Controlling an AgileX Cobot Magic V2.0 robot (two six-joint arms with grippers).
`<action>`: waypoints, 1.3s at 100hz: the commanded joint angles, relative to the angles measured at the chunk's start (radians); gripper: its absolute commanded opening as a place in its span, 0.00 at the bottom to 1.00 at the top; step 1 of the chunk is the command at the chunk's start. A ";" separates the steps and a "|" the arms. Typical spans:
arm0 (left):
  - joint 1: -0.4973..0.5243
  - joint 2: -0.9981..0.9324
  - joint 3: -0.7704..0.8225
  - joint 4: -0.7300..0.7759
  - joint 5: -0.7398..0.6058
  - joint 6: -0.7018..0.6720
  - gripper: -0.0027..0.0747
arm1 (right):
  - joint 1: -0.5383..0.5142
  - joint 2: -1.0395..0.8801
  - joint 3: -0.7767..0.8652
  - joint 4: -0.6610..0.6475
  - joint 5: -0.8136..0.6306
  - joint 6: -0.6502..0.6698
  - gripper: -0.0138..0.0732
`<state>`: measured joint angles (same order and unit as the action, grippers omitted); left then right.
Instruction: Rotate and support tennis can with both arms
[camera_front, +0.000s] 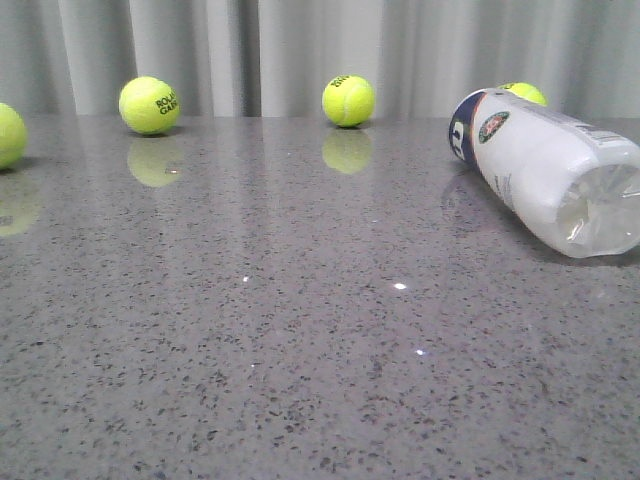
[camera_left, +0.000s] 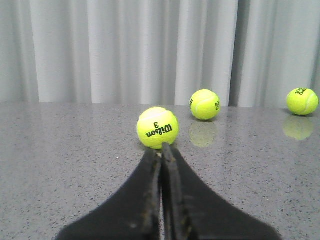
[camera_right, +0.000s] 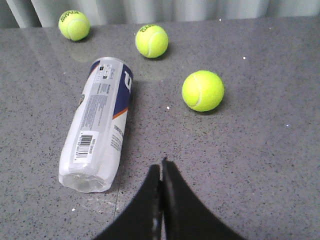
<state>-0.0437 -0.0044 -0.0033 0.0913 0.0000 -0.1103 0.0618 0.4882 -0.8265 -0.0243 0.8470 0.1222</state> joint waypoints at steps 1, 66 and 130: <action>0.002 -0.038 0.046 -0.007 -0.084 -0.009 0.01 | -0.007 0.074 -0.081 0.013 -0.035 -0.007 0.08; 0.002 -0.038 0.046 -0.007 -0.084 -0.009 0.01 | -0.007 0.172 -0.098 0.018 -0.008 -0.031 0.91; 0.002 -0.038 0.046 -0.007 -0.084 -0.009 0.01 | 0.097 0.632 -0.386 0.149 -0.048 -0.137 0.89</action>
<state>-0.0437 -0.0044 -0.0033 0.0913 0.0000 -0.1103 0.1379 1.0530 -1.1377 0.1082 0.8570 0.0000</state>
